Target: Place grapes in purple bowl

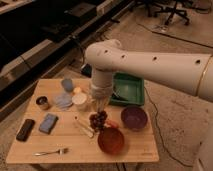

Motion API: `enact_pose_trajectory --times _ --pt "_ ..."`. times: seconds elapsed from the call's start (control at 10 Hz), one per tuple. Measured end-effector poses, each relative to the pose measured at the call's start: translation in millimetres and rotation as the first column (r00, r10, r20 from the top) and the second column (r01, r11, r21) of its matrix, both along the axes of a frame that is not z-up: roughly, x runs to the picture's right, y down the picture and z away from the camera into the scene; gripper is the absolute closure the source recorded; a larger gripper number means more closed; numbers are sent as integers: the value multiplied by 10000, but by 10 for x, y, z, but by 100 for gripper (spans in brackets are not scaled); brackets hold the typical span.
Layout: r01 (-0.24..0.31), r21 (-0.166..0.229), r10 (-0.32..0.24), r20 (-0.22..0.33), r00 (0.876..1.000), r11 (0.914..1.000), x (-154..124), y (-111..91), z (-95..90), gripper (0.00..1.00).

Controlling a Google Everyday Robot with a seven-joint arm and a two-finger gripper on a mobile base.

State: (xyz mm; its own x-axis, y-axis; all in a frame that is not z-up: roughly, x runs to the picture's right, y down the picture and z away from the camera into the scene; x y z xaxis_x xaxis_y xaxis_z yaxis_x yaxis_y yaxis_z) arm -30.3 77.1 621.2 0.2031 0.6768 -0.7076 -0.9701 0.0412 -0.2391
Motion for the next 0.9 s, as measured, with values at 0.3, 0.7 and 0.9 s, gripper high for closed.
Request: enact_pose_trajectory --times 0.3,0.7,0.9 --pt "-173 -179 170 -202 9997 9997 89 -26 59 100" --pt "-1235 -438 1199 -773 9898 9914 683 -364 407 100" --pt "-1984 -555 1919 -1048 9758 9786 1097 -468 451 100"
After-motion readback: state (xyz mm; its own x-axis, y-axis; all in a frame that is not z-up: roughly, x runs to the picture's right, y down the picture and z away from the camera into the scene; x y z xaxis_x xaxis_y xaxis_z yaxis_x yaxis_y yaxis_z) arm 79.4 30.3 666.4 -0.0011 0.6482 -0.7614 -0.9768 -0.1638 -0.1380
